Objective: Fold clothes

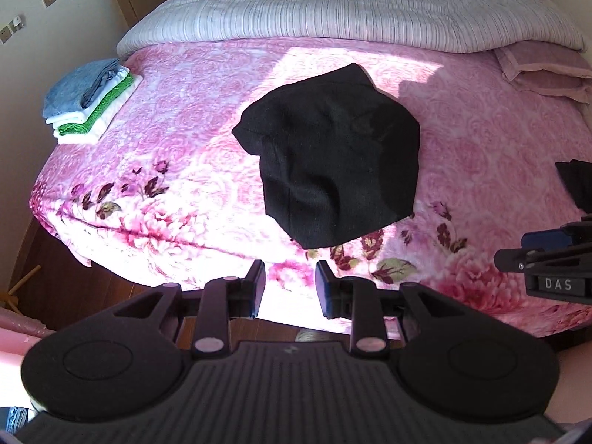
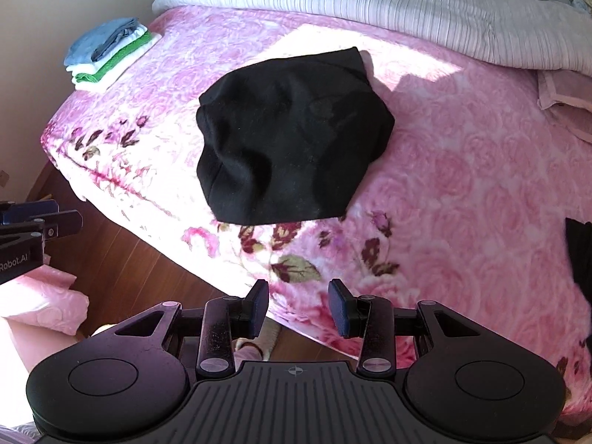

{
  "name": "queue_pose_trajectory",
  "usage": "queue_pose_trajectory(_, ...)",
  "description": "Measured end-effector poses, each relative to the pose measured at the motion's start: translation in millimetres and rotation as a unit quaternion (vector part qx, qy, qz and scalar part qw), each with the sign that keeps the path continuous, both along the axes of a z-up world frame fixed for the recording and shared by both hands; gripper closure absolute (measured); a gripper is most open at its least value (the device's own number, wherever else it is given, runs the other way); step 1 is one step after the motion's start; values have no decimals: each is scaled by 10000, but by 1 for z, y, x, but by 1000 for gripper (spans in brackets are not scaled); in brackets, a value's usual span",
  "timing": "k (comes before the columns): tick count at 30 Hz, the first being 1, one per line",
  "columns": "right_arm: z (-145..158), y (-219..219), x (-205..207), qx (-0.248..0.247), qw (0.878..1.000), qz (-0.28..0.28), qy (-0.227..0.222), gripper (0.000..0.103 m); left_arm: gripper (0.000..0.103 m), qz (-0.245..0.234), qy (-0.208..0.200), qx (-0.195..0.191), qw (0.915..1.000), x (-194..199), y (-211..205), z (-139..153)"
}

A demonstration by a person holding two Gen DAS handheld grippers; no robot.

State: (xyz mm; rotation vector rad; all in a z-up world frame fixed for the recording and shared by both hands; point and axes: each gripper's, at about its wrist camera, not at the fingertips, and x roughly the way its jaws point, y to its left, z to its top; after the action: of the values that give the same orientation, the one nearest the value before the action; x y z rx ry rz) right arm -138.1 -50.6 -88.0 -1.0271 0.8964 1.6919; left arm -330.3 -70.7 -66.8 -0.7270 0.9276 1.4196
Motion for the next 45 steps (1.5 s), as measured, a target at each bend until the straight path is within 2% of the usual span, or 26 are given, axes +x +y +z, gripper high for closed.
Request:
queue_pose_trajectory(10,4,-10,-10,211,9997,124,-8,64,77,105,-28,177,9998,-10,-15,7)
queue_pose_trajectory(23,10,-3,-16,297,9994,174,42,63,76,108,-10,249,9996,-16,-10,10)
queue_pose_trajectory(34,7,10,-17,272,9994,213,92,64,74,221,-20,136,9997,-20,-2,0)
queue_pose_trajectory(40,-1,29,-11,178,9998,52,46,63,74,475,-165,-76,9987,-43,17,-13)
queue_pose_trajectory(45,-13,60,-2,62,9994,-272,-186,63,73,652,-247,-164,9974,-67,50,-21)
